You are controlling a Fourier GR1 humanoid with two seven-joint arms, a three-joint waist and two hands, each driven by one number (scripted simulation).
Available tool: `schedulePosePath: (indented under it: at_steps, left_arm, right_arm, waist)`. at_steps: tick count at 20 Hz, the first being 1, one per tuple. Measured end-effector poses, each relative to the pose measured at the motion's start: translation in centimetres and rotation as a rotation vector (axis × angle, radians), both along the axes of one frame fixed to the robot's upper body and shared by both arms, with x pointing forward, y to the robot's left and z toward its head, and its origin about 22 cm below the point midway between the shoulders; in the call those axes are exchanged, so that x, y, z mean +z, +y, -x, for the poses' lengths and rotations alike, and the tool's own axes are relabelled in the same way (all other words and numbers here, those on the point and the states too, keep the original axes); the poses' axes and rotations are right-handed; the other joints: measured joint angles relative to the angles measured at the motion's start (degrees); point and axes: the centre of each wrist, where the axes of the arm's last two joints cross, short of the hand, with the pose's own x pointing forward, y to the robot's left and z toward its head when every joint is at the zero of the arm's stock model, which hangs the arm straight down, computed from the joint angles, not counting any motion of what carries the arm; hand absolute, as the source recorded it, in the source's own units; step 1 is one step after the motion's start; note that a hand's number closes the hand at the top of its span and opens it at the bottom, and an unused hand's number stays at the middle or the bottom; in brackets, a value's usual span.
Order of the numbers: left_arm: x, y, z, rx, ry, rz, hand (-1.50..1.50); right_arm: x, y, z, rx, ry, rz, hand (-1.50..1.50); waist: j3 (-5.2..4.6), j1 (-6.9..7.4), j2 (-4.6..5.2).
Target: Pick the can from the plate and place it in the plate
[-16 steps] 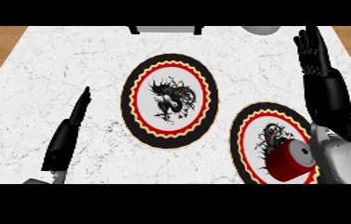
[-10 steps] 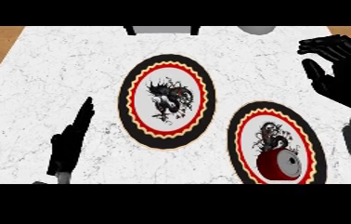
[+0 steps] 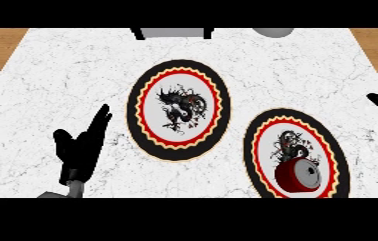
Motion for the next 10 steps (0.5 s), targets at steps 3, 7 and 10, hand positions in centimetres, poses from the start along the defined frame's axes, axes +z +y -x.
schedulePosePath:
  at_steps: [3, 7, 10]
  left_arm:
    - [-0.1, 0.2, -0.1, -0.004, 0.010, 0.018, 0.00]
    - [0.1, 0.0, -0.2, -0.002, 0.017, 0.026, 0.00]
    - [-0.1, -0.1, -0.3, -0.009, 0.016, 0.022, 0.00]
  right_arm:
    - [0.8, -1.6, 1.3, 0.030, 0.006, 0.014, -1.50]
    - [3.9, -3.3, 2.2, 0.114, 0.096, 0.124, -1.50]
    - [5.7, -3.3, 2.5, 0.221, 0.211, 0.250, -1.50]
  waist:
    - [0.01, 0.14, -0.16]
    - [-0.07, 0.23, -0.18]
    - [-0.08, 0.20, -0.20]
